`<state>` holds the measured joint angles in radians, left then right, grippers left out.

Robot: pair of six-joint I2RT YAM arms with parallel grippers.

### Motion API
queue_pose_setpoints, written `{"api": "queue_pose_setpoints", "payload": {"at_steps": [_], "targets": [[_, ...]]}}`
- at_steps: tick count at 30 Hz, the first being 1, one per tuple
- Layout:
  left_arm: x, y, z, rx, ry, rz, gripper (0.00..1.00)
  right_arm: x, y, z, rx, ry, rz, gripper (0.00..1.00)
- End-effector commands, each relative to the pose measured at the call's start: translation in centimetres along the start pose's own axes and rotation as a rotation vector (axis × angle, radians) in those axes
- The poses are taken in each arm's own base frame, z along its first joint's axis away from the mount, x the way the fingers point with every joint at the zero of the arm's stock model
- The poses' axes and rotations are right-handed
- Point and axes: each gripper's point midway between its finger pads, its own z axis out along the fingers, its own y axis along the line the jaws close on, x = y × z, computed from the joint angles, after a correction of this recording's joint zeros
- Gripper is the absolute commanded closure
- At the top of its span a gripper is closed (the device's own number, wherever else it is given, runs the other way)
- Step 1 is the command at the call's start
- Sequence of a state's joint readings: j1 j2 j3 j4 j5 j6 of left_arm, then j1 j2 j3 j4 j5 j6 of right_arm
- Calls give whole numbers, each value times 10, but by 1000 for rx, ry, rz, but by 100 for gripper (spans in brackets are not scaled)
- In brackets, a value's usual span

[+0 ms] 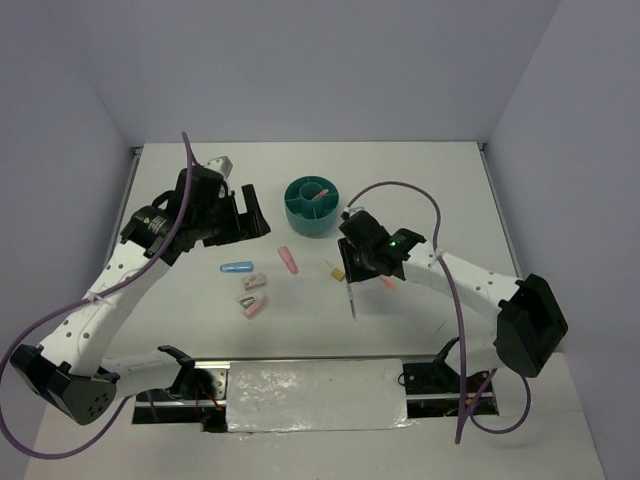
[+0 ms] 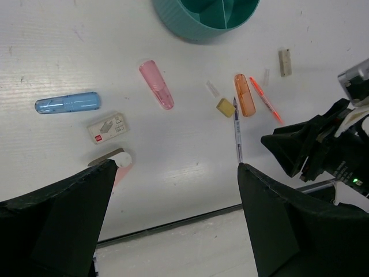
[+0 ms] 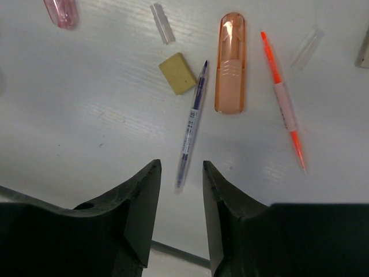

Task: Sort the stationery into containers
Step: Pick up the pen from the center of the board.

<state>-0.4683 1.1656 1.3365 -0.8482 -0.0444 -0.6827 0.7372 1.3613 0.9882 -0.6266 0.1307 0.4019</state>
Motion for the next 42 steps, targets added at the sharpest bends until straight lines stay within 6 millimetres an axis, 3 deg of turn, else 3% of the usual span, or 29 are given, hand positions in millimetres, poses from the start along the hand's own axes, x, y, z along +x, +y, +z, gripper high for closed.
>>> {"api": "queue_pose_setpoints", "payload": {"at_steps": [1, 9, 22, 26, 30, 34, 36, 39, 41, 42], "targets": [[1, -6, 3, 31, 13, 2, 1, 24, -1, 11, 55, 62, 14, 59], [15, -2, 8, 27, 62, 8, 1, 57, -5, 42, 76, 141, 14, 61], [29, 5, 5, 22, 90, 21, 1, 53, 10, 69, 44, 159, 14, 62], [33, 8, 6, 17, 103, 20, 1, 62, 8, 83, 67, 197, 10, 63], [32, 9, 5, 11, 99, 28, 1, 70, 9, 90, 67, 214, 23, 72], [31, 10, 8, -3, 103, 14, 1, 72, 15, 82, 51, 213, 27, 90], [31, 10, 14, -21, 118, -16, 1, 67, 17, 68, 52, 200, 42, 100], [26, 8, 24, -62, 118, -69, 1, 49, 17, 42, 55, 148, 79, 100], [25, -4, 36, -70, 122, -88, 1, 30, 20, 18, 38, 88, 97, 100], [23, -7, 41, -88, 111, -85, 1, 29, 10, 8, 84, 86, 92, 100]]}}
